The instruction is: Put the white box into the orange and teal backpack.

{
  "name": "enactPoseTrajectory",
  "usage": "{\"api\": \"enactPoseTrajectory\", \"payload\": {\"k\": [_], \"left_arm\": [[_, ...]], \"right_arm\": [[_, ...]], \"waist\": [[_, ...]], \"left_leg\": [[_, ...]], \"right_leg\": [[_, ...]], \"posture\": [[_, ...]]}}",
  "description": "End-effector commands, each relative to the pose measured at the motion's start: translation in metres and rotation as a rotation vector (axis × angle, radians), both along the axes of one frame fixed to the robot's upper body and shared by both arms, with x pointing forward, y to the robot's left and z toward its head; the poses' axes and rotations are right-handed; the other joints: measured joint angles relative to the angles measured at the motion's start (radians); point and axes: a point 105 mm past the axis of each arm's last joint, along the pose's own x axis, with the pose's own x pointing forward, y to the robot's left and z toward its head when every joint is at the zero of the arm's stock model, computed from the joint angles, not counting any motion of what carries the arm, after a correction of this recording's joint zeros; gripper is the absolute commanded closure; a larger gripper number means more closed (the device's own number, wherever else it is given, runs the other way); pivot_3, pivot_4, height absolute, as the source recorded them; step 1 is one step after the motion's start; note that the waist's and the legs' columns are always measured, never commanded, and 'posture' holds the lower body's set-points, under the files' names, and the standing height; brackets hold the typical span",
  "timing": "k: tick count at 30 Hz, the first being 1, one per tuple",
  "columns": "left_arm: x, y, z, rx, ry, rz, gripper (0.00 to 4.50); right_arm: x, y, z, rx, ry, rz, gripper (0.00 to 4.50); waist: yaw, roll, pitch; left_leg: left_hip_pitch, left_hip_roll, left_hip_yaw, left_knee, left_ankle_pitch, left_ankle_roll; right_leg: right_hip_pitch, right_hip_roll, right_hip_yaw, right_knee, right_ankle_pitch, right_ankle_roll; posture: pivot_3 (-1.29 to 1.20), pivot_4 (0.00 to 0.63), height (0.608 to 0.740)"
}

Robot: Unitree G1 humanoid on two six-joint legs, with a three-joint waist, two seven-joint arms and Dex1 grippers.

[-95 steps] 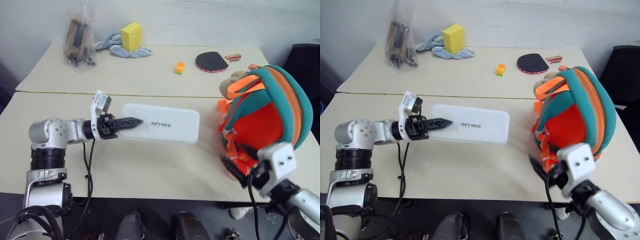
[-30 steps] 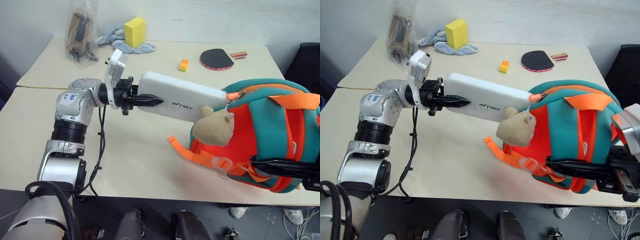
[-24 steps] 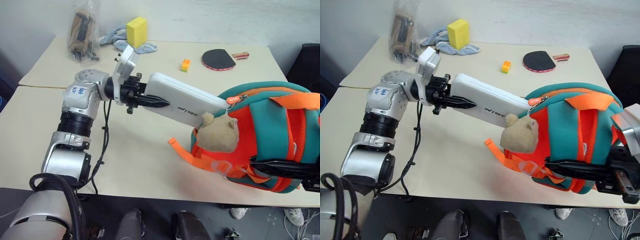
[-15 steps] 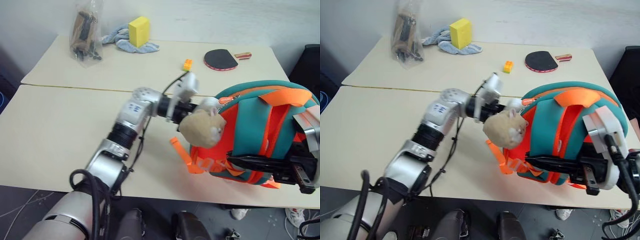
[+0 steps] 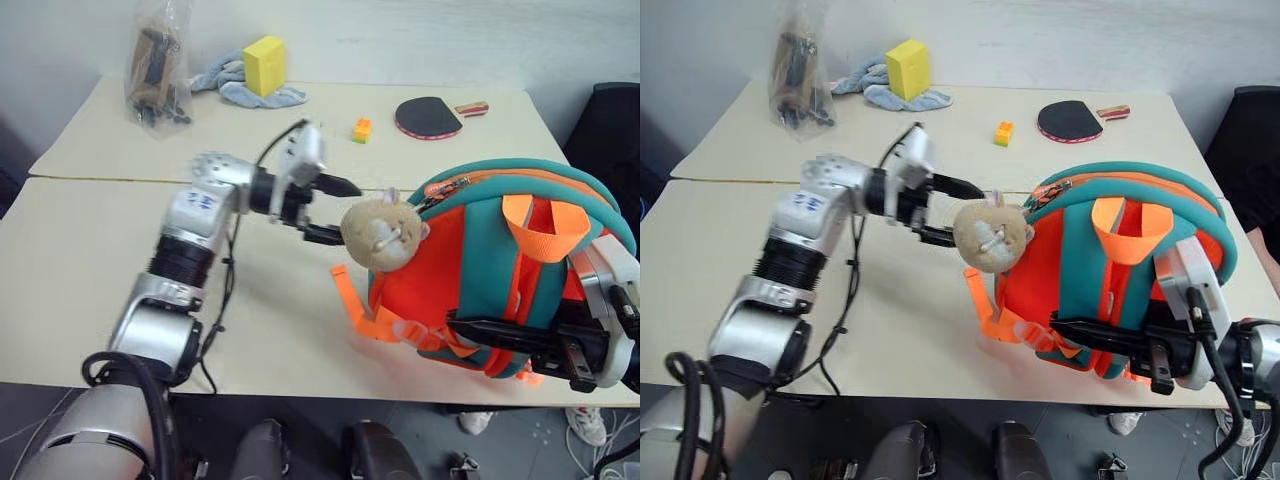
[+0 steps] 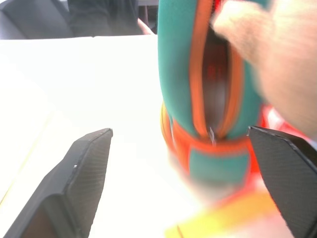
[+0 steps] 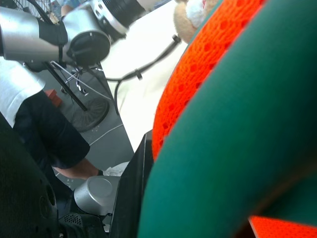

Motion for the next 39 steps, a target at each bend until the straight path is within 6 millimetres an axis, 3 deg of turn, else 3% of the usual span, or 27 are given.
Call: {"api": "enactPoseTrajectory", "payload": {"k": [1, 4, 6, 10, 15, 20, 22, 31, 34, 39], "left_arm": [[-0.009, 0.016, 0.029, -0.076, 0.018, -0.046, 0.02], [-0.029, 0.019, 0.055, -0.167, 0.070, -0.136, 0.02], [-0.041, 0.009, 0.061, -0.190, 0.039, -0.186, 0.02], [-0.023, -0.022, 0.047, -0.154, -0.133, -0.068, 0.02], [-0.014, -0.049, 0.025, -0.086, -0.236, -0.055, 0.02], [-0.008, -0.062, 0.015, -0.073, -0.222, -0.057, 0.02], [-0.003, -0.063, 0.018, -0.095, -0.219, -0.033, 0.42], [0.008, -0.042, 0.015, -0.048, -0.234, -0.016, 2.87], [0.015, -0.025, 0.013, 0.001, -0.243, 0.012, 3.27], [0.027, 0.020, -0.010, 0.171, -0.211, 0.058, 3.38]], "right_arm": [[-0.002, 0.001, 0.006, -0.005, -0.052, 0.000, 4.50], [-0.001, 0.002, 0.005, -0.006, -0.050, 0.001, 4.50], [-0.001, 0.002, 0.005, -0.005, -0.049, 0.001, 4.50], [-0.002, 0.005, 0.004, -0.003, -0.041, 0.012, 4.50], [-0.001, 0.006, 0.005, 0.002, -0.040, 0.012, 4.50], [-0.001, 0.008, 0.005, 0.007, -0.042, 0.006, 4.50], [-0.001, 0.009, 0.004, 0.007, -0.042, 0.000, 4.50], [-0.004, 0.010, -0.001, 0.038, -0.045, -0.055, 4.50], [-0.006, 0.007, -0.002, 0.036, -0.047, -0.075, 4.50], [-0.010, -0.001, -0.005, 0.028, -0.044, -0.120, 4.50]], "waist": [[0.003, 0.000, 0.000], [0.005, 0.000, 0.000], [0.006, 0.000, 0.000], [0.014, 0.000, 0.000], [0.018, 0.000, 0.000], [0.022, 0.000, 0.000], [0.023, 0.000, 0.000], [0.021, 0.000, 0.000], [0.020, 0.000, 0.000], [0.021, 0.000, 0.000]], "left_leg": [[0.000, 0.000, 0.000, 0.000, 0.000, 0.000], [-0.001, -0.001, -0.001, 0.002, 0.000, 0.001], [-0.001, -0.001, -0.001, 0.002, 0.000, 0.002], [0.000, -0.001, -0.002, 0.002, 0.000, 0.002], [0.002, -0.001, -0.001, 0.002, -0.001, 0.002], [0.001, -0.001, -0.001, 0.002, -0.001, 0.002], [0.001, -0.001, -0.001, 0.002, -0.001, 0.002], [0.001, -0.001, -0.001, 0.002, -0.001, 0.002], [0.001, -0.001, -0.001, 0.002, -0.001, 0.002], [0.001, -0.001, -0.001, 0.002, -0.001, 0.002]], "right_leg": [[0.000, -0.001, 0.000, 0.000, 0.000, 0.000], [0.000, -0.001, -0.001, 0.000, 0.000, 0.000], [0.001, -0.001, -0.001, 0.000, 0.000, 0.000], [0.003, -0.001, -0.002, -0.002, 0.000, 0.000], [0.004, 0.000, -0.001, -0.001, 0.000, 0.000], [0.004, 0.000, -0.001, -0.001, 0.000, 0.000], [0.004, 0.000, -0.001, -0.001, 0.000, 0.000], [0.003, 0.000, -0.001, -0.001, 0.000, 0.000], [0.003, 0.000, -0.001, -0.001, 0.000, 0.000], [0.003, 0.000, -0.001, -0.001, 0.000, 0.000]], "posture": [[0.00, 0.150, 0.740], [0.00, 0.150, 0.740], [0.00, 0.150, 0.740], [0.00, 0.150, 0.740], [0.00, 0.150, 0.740], [0.00, 0.150, 0.740], [0.00, 0.150, 0.740], [0.00, 0.150, 0.740], [0.00, 0.150, 0.740], [0.00, 0.150, 0.740]]}}
